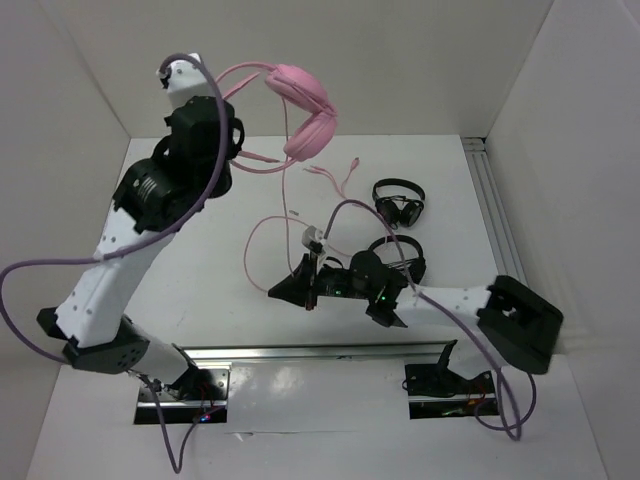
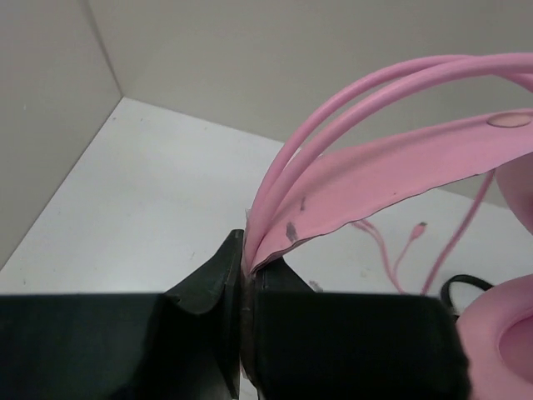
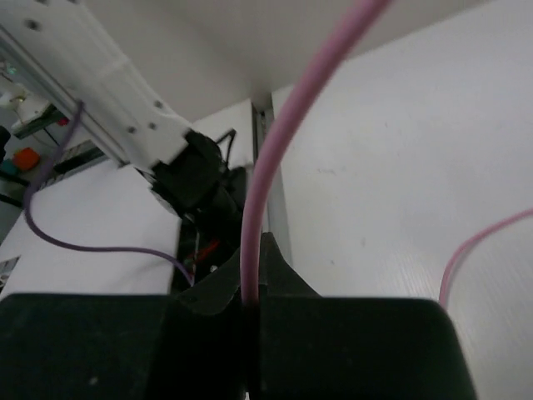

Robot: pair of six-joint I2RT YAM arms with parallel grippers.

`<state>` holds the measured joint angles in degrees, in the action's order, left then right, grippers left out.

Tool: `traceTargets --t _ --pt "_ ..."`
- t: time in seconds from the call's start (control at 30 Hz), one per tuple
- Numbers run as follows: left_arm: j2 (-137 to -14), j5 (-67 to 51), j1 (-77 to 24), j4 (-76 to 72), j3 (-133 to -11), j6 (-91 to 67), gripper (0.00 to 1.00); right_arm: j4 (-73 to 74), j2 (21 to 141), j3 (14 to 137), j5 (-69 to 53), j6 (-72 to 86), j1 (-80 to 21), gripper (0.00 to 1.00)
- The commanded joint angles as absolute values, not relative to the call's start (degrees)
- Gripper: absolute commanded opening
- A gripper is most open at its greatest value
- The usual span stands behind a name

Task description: Wrap the headphones

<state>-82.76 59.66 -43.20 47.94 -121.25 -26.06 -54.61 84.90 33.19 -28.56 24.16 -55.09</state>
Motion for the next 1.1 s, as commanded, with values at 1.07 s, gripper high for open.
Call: traceTargets --t 1.07 --pt "-89.9 34.1 -29.6 52.4 -80.9 -20.8 0.0 26.8 71.0 77.4 10.4 -21.2 -57.2 0.0"
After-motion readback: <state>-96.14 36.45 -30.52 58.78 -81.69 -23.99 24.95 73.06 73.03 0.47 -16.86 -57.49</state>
